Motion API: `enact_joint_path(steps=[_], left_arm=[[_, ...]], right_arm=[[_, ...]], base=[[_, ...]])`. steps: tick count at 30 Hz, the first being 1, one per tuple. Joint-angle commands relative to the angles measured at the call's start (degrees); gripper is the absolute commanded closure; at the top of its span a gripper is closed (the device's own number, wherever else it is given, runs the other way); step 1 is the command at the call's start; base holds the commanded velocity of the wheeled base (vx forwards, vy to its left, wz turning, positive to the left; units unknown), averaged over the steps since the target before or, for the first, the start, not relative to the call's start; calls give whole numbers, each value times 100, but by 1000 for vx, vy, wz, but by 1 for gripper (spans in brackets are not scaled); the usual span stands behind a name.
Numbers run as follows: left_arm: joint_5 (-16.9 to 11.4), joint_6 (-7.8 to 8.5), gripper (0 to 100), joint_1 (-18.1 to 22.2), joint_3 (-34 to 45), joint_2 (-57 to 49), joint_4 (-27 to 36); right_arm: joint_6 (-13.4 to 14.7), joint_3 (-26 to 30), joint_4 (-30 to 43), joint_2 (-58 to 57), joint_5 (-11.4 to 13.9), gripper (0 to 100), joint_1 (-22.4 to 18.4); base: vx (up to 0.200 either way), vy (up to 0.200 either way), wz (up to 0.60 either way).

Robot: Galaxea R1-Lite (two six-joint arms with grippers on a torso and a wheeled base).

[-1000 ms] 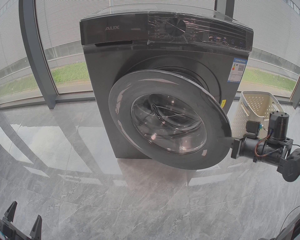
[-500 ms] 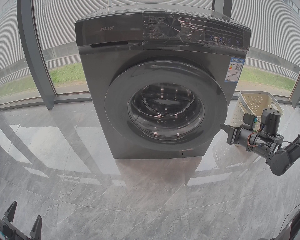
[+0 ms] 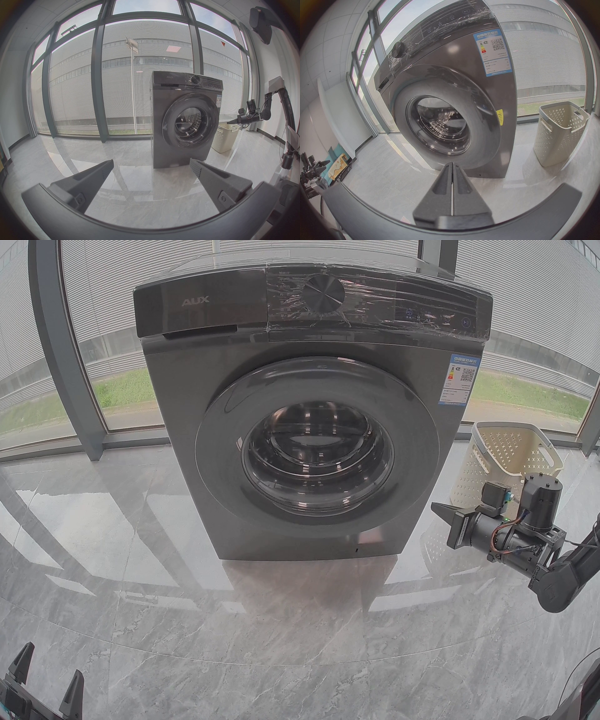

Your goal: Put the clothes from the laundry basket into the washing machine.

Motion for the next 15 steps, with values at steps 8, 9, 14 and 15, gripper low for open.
enact_joint_path(steps=[8, 9, 14, 15], left_arm=[[-6, -1, 0, 0, 92, -77, -4], [-6, -1, 0, 0, 92, -77, 5], [11, -10, 0, 0, 92, -77, 5], [2, -10, 0, 0, 92, -77, 5]], right_arm=[[12, 45, -472, 26, -19, 100, 107], [12, 45, -481, 26, -19, 100, 107], [12, 28, -639, 61, -28, 100, 116], [12, 28, -639, 61, -28, 100, 116]], base=[[150, 0, 0], [0, 0, 0], [0, -80, 0], [0, -200, 0]])
